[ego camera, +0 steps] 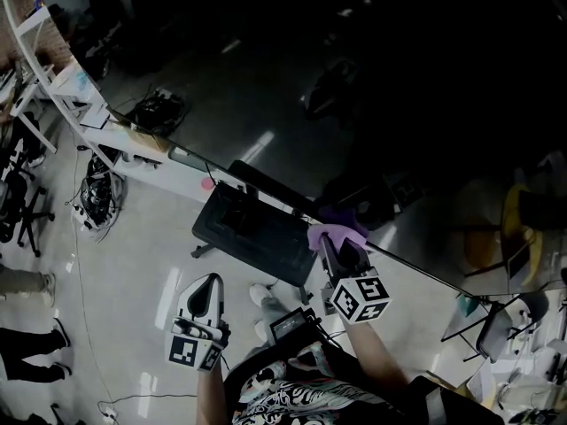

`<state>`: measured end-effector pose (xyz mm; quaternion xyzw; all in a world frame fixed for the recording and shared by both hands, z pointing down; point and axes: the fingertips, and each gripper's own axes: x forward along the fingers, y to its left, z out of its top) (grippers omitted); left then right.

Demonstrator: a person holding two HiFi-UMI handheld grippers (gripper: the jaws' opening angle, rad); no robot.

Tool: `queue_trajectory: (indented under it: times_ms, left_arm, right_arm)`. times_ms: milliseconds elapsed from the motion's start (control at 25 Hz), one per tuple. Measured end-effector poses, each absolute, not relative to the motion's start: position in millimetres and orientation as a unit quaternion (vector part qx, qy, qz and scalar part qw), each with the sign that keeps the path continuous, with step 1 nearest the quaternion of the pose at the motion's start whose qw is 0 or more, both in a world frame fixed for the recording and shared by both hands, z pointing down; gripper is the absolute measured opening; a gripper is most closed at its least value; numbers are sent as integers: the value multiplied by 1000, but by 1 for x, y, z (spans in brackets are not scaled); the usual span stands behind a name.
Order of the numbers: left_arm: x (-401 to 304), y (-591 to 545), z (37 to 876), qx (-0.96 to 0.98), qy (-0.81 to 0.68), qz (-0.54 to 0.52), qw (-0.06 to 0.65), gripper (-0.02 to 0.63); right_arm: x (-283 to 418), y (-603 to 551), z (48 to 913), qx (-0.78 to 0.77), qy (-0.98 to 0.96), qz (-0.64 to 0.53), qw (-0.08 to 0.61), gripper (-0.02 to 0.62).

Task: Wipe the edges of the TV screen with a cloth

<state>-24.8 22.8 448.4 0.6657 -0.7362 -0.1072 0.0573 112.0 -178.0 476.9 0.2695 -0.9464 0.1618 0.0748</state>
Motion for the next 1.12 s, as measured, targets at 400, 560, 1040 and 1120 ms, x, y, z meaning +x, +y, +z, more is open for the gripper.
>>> queue_trajectory:
  times_ms: [400,560,1040,1120]
  left_arm:
    - [-60,32,451,649,-754,-89,56,17]
    - [-67,33,442,651,-749,-110,50,17]
    - [-105,49,457,624,-774,-91,61,17]
    - [-111,51,459,620,-776,-92,63,17]
  right_arm:
    - [71,-175,478,257,-949,169,72,104]
    - [58,-171,478,252,-949,171,76,104]
    - [14,-171,479,239,-952,174,80,104]
    - [6,-171,481,237,-952,175,79,104]
